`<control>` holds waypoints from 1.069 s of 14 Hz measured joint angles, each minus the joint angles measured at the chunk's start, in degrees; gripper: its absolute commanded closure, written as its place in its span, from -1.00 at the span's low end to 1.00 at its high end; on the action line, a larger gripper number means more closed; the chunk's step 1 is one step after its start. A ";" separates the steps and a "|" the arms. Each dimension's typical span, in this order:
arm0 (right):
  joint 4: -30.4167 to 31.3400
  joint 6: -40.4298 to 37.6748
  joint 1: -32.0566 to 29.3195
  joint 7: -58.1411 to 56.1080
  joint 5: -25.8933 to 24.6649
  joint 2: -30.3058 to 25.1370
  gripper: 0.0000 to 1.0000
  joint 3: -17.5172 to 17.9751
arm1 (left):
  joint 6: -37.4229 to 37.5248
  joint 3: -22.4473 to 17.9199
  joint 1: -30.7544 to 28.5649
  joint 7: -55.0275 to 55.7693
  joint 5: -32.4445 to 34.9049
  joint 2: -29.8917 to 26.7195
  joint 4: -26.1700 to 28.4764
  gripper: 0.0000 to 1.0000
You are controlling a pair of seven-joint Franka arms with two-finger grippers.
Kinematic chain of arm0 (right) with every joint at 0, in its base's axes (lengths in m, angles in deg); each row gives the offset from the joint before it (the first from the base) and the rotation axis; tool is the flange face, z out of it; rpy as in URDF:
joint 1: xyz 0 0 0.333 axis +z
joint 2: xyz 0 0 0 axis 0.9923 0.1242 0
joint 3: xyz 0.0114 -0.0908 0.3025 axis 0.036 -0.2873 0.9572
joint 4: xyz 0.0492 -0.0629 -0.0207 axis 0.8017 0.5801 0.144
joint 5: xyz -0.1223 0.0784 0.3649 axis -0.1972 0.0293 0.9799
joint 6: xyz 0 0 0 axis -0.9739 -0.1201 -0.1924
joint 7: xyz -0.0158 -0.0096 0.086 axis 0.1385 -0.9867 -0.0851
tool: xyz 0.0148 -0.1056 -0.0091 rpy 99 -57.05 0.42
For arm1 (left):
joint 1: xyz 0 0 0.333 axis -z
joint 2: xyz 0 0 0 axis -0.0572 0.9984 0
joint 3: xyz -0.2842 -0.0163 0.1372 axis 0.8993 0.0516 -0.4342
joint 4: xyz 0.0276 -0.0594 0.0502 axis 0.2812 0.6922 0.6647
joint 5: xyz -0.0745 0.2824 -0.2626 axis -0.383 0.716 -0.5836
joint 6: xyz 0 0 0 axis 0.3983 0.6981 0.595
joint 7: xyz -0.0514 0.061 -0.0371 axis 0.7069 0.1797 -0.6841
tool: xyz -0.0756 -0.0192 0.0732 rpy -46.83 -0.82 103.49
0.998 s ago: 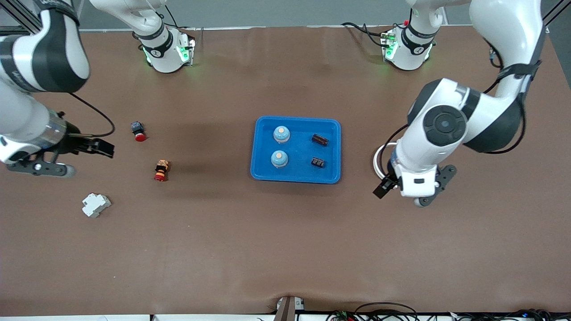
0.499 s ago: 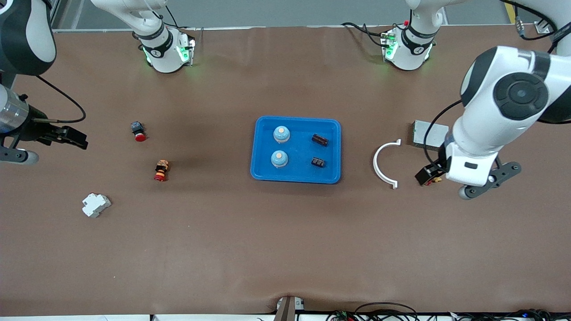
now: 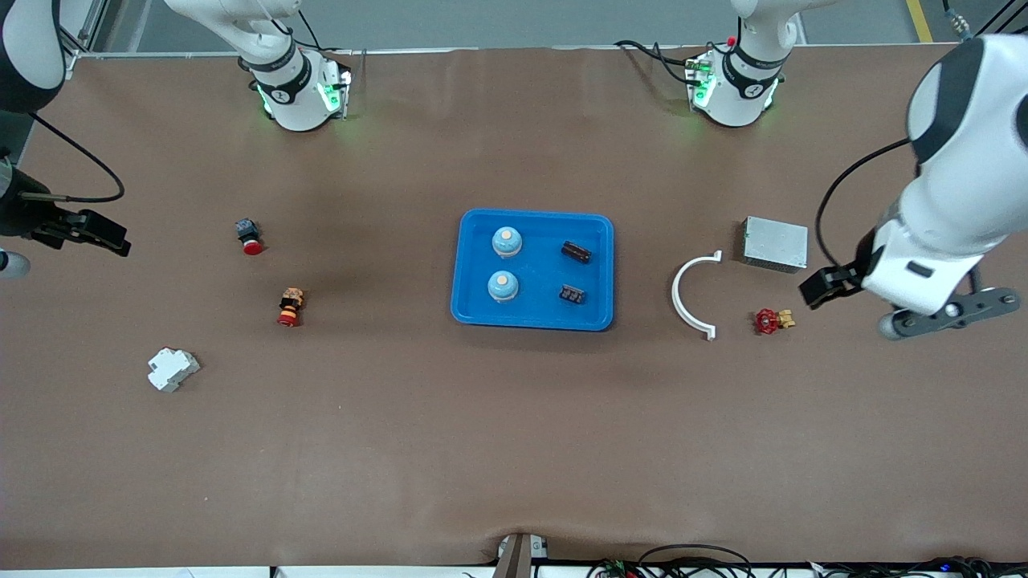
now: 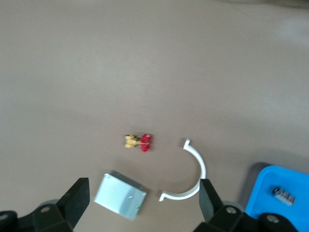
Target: Place electrolytic capacitor and blue bell in tray
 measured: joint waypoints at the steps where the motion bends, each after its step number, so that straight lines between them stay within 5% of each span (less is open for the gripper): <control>1: -0.01 0.00 -0.07 -0.03 0.00 -0.33 -1.00 0.00 | 1.76 -3.69 2.24 -1.95 -1.77 -1.89 -0.02 -1.00; 5: -0.04 -0.02 -0.07 -0.02 0.56 -2.78 -1.00 0.71 | 5.19 -11.12 7.85 -5.58 -4.83 -9.14 1.98 -1.00; 15: -0.05 -2.18 0.61 0.39 4.68 -5.16 -1.00 1.86 | 5.28 -12.48 8.40 -7.48 -7.19 -14.76 7.83 -1.00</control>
